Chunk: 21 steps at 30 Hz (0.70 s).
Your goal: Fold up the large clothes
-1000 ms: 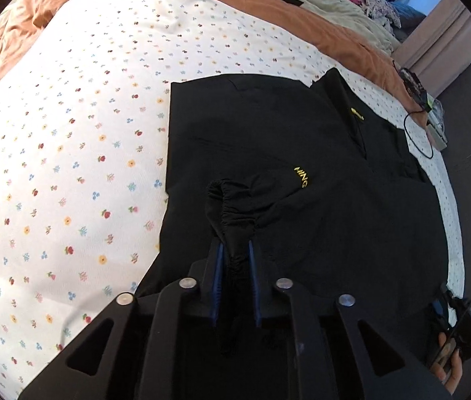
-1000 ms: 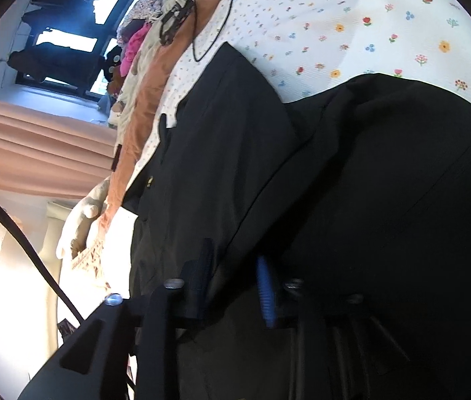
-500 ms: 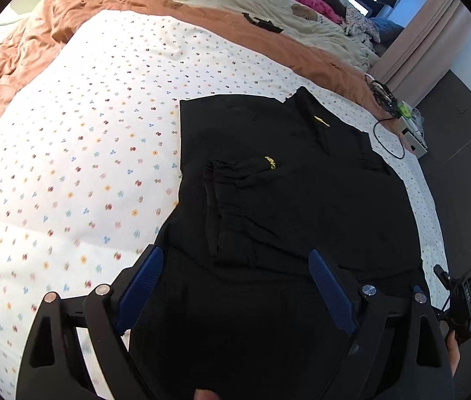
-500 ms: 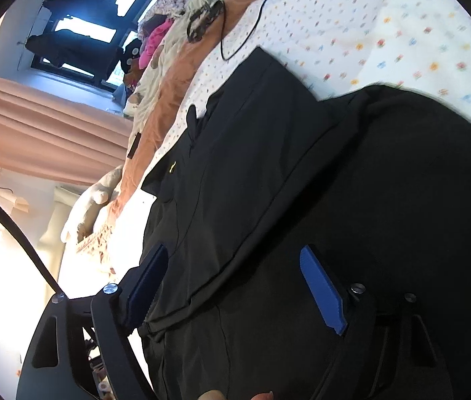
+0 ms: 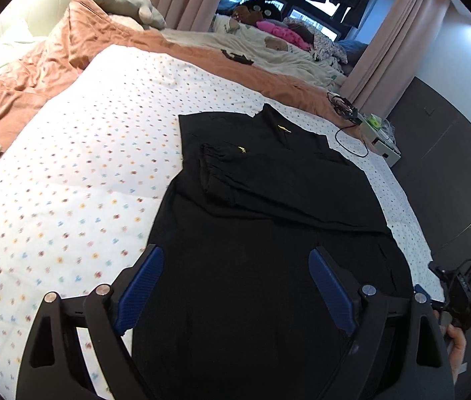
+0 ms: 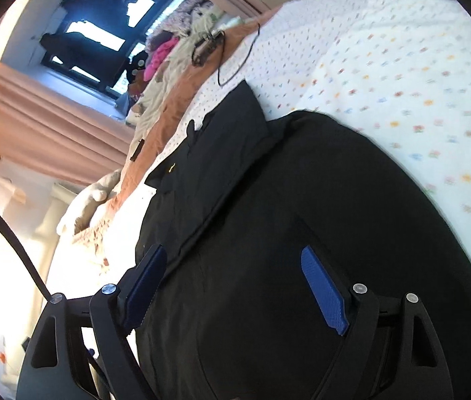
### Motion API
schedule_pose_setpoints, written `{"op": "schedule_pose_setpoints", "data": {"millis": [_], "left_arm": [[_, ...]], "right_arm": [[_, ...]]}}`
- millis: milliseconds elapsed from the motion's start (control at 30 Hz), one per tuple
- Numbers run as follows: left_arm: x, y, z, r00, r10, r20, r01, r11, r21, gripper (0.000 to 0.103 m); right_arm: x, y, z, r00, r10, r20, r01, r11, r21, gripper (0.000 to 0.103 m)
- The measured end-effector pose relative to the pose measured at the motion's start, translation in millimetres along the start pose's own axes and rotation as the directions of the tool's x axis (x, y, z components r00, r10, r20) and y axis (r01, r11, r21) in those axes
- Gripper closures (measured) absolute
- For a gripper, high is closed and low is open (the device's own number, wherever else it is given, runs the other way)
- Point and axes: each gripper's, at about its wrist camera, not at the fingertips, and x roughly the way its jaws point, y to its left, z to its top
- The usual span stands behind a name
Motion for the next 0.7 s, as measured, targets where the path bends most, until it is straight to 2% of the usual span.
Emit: {"op": "schedule_pose_setpoints", "data": {"millis": [267,500,567,700], "left_arm": [[-37.6,-3.5,-53.2,0.999,-0.032,-0.015,0.033,0.997,0.065,0.012],[-66.5,-5.2,-99.3,0.998,-0.059,-0.036,0.061,0.996,0.07,0.012],[-76.2,-4.5,-111.8,0.997,-0.062,-0.04,0.064,0.996,0.063,0.012],[-93.8,-2.1,-134.4,0.997,-0.067,-0.044,0.07,0.996,0.052,0.012]], "right_arm": [[-74.5,3.8,-34.8,0.998,0.046,0.043,-0.041,0.992,-0.122,0.021],[-130.5,-8.7,-47.0,0.998,-0.003,0.058,0.014,0.981,-0.194,0.021],[-146.9,-13.8,-51.8,0.997,-0.028,0.068,0.041,0.98,-0.197,0.017],[-173.9,-22.9,-63.9,0.997,-0.03,0.071,0.042,0.982,-0.185,0.006]]}}
